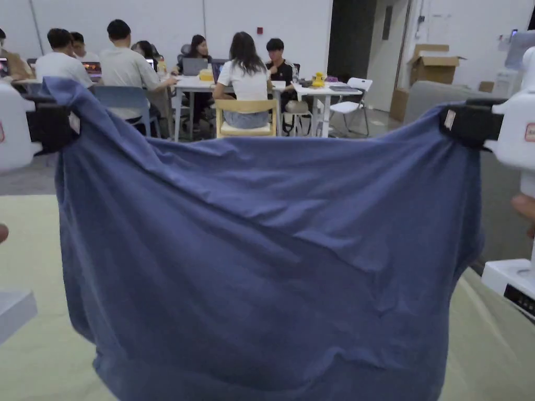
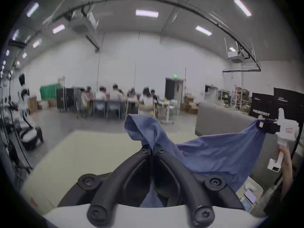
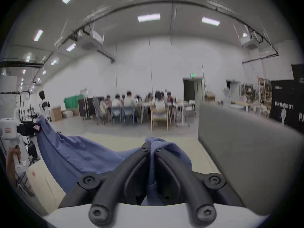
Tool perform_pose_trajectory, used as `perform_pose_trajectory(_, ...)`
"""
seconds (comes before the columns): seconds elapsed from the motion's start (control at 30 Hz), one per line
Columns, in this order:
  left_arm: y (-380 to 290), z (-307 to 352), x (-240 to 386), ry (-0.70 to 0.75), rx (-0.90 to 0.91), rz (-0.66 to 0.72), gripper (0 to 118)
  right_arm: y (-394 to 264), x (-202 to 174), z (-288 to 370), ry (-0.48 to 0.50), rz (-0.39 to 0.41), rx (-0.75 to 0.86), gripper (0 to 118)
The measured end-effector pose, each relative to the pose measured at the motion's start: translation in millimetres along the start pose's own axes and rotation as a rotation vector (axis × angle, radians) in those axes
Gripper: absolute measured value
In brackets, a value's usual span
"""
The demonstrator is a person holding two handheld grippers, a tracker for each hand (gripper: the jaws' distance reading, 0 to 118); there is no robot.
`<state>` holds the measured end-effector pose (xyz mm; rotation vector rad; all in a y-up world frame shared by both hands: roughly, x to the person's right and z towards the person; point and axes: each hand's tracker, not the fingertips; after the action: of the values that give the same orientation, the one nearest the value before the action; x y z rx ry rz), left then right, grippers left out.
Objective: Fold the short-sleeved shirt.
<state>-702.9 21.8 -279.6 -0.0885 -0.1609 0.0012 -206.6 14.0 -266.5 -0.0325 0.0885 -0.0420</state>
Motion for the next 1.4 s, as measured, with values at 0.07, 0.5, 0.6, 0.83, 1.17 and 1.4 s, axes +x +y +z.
perform_pose_trajectory(0.07, 39.6, 12.4, -4.0, 0.024, 0.076, -0.011, 0, 41.1, -2.6, 4.0, 0.000, 0.025, 0.063, 3)
perform_pose_trajectory(0.5, 135.4, -91.5, -65.6, 0.174, 0.047, -0.009, 0, 144.0, -14.5, -123.7, -0.092, 0.050, 0.070, 3)
perform_pose_trajectory(0.6, 137.9, -141.2, -76.5, 0.195, -0.006, 0.022, 0, 146.7, -20.7, -183.4, -0.116, 0.062, 0.019, 3)
perform_pose_trajectory(0.83, 116.7, -218.0, -94.2, 0.232, -0.009, -0.018, 0, 141.8, -35.7, -266.6, -0.143, 0.060, 0.021, 3)
perform_pose_trajectory(1.17, -8.7, -299.4, -111.0, 0.229, -0.135, 0.023, 0, 45.4, -40.0, -330.2, -0.167, 0.126, -0.052, 3)
perform_pose_trajectory(1.4, -112.6, -350.0, -110.3, 0.212, -0.332, 0.083, 0, -69.7, -19.9, -371.2, -0.173, 0.082, -0.237, 3)
